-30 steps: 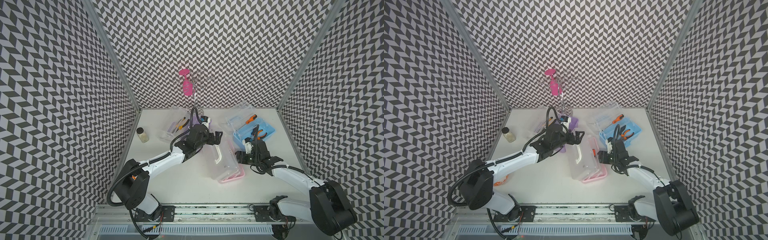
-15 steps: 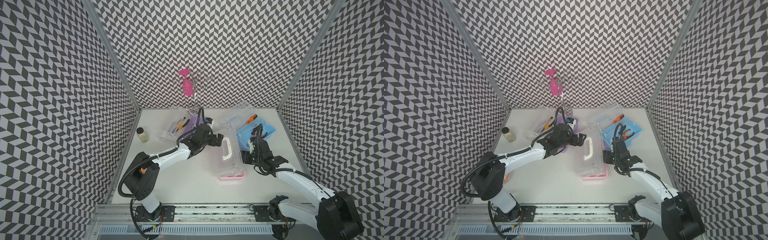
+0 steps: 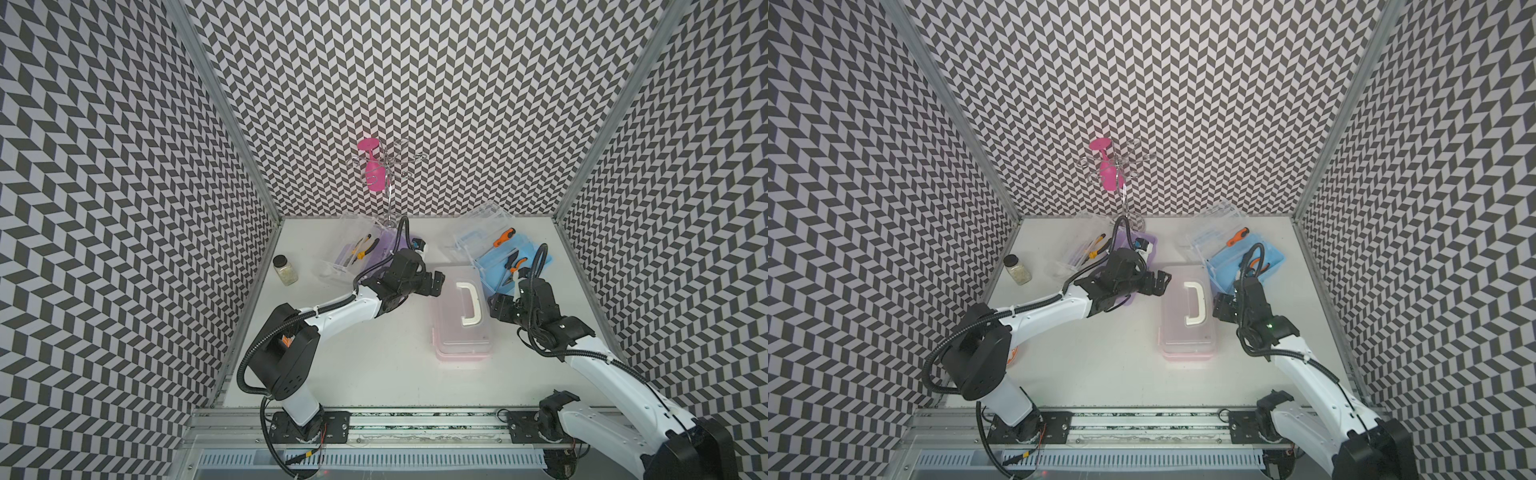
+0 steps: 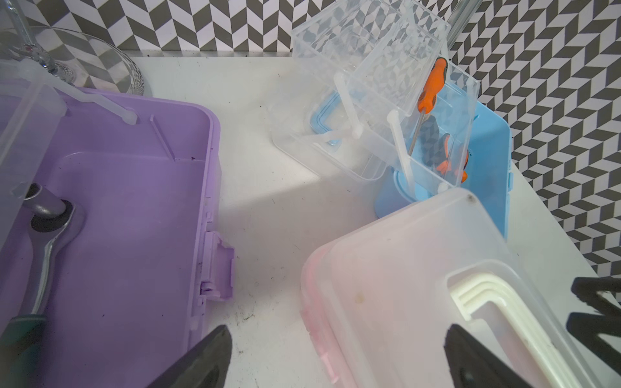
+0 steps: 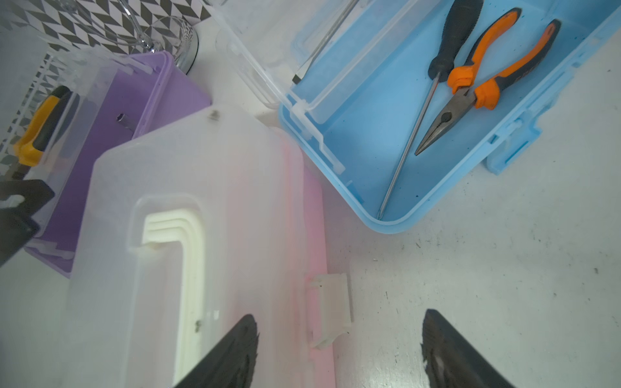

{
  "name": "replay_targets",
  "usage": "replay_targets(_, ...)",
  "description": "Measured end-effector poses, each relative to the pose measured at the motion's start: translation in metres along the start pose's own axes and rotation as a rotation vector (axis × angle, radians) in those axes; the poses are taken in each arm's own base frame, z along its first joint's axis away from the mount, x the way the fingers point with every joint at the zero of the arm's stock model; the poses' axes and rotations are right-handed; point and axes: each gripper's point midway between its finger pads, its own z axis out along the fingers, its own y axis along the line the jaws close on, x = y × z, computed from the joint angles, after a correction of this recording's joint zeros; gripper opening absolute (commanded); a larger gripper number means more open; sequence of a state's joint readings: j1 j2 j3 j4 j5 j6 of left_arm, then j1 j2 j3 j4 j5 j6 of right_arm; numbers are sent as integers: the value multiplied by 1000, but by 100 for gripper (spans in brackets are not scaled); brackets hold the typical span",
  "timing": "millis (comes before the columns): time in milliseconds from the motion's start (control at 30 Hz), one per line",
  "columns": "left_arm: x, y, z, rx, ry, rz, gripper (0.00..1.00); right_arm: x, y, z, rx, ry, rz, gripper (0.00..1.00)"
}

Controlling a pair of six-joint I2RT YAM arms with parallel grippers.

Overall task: Close toolboxes
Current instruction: Close the toolbox lid, then move the toolbox to the center of the board.

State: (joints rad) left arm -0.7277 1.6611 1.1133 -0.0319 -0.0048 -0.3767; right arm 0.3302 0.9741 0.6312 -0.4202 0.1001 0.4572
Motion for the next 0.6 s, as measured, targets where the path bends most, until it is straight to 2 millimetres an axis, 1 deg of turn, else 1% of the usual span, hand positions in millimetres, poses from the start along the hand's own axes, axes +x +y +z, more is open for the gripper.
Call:
replay_targets(133,0,-1,0,3,0,2,99,0,-5,2,30,-4,4,76)
replay_targets(200,-2,-2,-2,9,-3,2,99,4,-7,8,35,9,4,75)
replay_targets(267,-5,-4,-6,17,-12,2,99,12,-9,17,45,39,-1,76)
replay_targets(433,-21,-12,-26,48,-60,5,99,38,-11,42,50,151,-22,76)
replay_targets(500,-26,-15,-34,59,-79,7,99,47,-5,49,18,178,-33,76)
replay_targets(600,-28,-16,-41,64,-92,9,99,51,11,51,-50,185,-53,76)
